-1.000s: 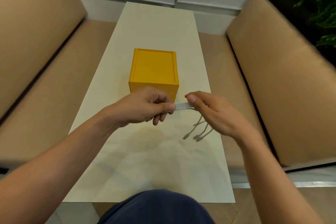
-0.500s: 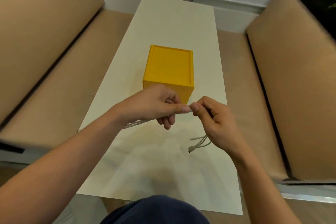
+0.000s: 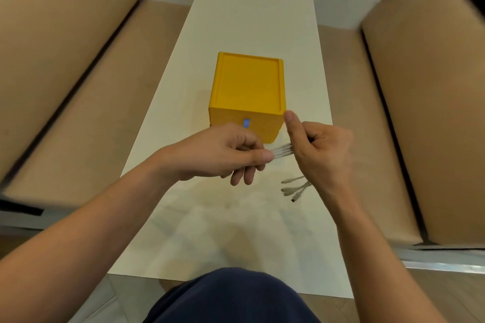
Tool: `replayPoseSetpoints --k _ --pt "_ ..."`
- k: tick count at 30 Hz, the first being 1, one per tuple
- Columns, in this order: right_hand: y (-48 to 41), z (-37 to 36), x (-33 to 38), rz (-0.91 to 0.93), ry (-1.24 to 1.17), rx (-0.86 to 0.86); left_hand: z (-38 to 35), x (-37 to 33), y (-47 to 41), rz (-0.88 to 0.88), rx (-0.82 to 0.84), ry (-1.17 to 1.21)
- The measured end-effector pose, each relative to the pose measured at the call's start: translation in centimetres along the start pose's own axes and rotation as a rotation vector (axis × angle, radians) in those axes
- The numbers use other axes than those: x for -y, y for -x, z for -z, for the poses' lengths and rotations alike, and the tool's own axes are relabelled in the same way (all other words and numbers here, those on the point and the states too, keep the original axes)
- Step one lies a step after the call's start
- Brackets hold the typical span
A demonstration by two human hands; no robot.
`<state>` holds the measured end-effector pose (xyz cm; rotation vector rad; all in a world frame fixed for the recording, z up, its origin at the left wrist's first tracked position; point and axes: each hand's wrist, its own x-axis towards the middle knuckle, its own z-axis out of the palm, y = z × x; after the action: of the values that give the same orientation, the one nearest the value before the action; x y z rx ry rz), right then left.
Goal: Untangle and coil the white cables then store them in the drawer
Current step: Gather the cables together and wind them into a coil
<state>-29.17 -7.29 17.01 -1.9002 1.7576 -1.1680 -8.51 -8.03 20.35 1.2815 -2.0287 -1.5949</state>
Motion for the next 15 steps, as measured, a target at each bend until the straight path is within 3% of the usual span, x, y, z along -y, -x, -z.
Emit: replayPoseSetpoints --k 5,9,11,15 --pt "0.6 -1.6 -1.6 -0.085 0.114 -0.011 -0.9 0.8 0.5 -0.08 -0.039 0.04" --pt "1.1 -0.9 -0.1 0.128 0.175 -0.048 -1.3 1.9 0.0 0.033 -0.174 -0.053" --pt "1.3 -0.5 0.0 0.179 0.161 -0.081 -1.3 1.7 0.1 0.03 -0.153 -0.074" --pt "0.8 -1.2 -1.5 0.076 0.204 -0.132 -1.7 0.0 0.6 -0.11 -0.07 -0.075"
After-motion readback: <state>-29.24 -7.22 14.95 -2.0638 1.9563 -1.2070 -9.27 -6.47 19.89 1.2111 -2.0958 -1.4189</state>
